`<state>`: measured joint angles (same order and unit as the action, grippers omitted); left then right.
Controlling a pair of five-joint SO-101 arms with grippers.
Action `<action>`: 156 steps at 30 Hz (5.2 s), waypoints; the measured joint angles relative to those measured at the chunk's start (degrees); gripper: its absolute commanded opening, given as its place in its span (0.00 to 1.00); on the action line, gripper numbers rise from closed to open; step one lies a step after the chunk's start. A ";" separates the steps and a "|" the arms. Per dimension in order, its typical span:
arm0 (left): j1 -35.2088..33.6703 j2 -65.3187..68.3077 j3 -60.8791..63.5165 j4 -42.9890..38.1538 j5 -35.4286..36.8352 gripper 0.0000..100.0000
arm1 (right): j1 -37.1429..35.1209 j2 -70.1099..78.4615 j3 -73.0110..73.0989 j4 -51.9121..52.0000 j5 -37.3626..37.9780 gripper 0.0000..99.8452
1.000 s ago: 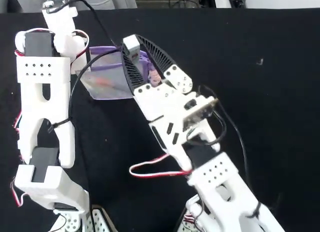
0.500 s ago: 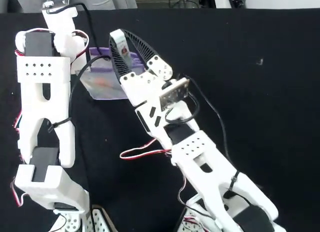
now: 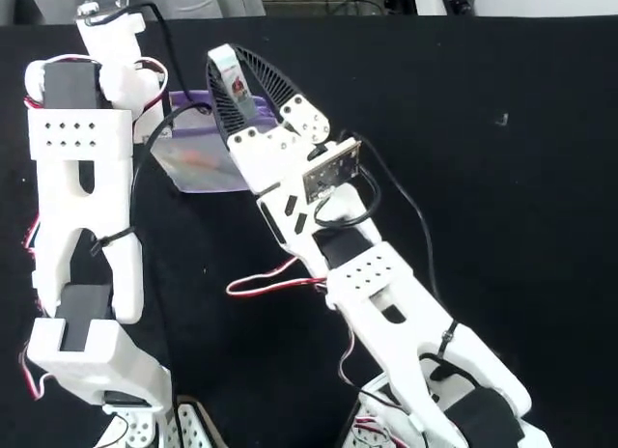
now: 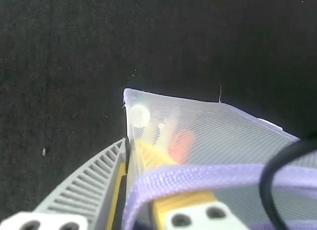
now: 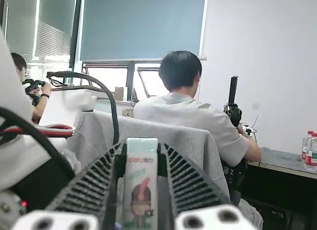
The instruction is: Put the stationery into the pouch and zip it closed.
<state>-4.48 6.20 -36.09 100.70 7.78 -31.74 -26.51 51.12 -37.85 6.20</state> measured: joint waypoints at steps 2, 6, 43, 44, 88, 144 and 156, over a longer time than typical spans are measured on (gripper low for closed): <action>0.00 0.00 0.09 0.00 0.00 0.03 | 0.00 0.00 -0.18 0.00 0.00 0.01; 0.00 0.00 0.09 0.00 0.00 0.03 | 0.00 0.00 -0.18 0.00 0.09 0.01; -1.93 0.18 0.18 -0.35 0.00 0.03 | -5.89 -24.18 13.71 23.03 0.09 0.01; -2.02 0.18 0.18 -0.35 0.00 0.03 | -6.59 -23.47 13.71 23.21 0.09 0.01; -3.16 0.53 0.18 -0.44 0.00 0.03 | -5.01 -30.68 -5.54 63.74 7.47 0.26; -2.64 0.79 0.18 -0.44 0.00 0.19 | 4.04 -23.21 17.05 42.90 11.43 0.01; 3.96 1.41 -8.70 -0.44 0.00 0.21 | 11.52 -22.86 5.71 53.80 11.52 0.01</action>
<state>-0.53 7.60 -44.79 100.26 7.78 -20.22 -49.36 56.84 15.96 17.71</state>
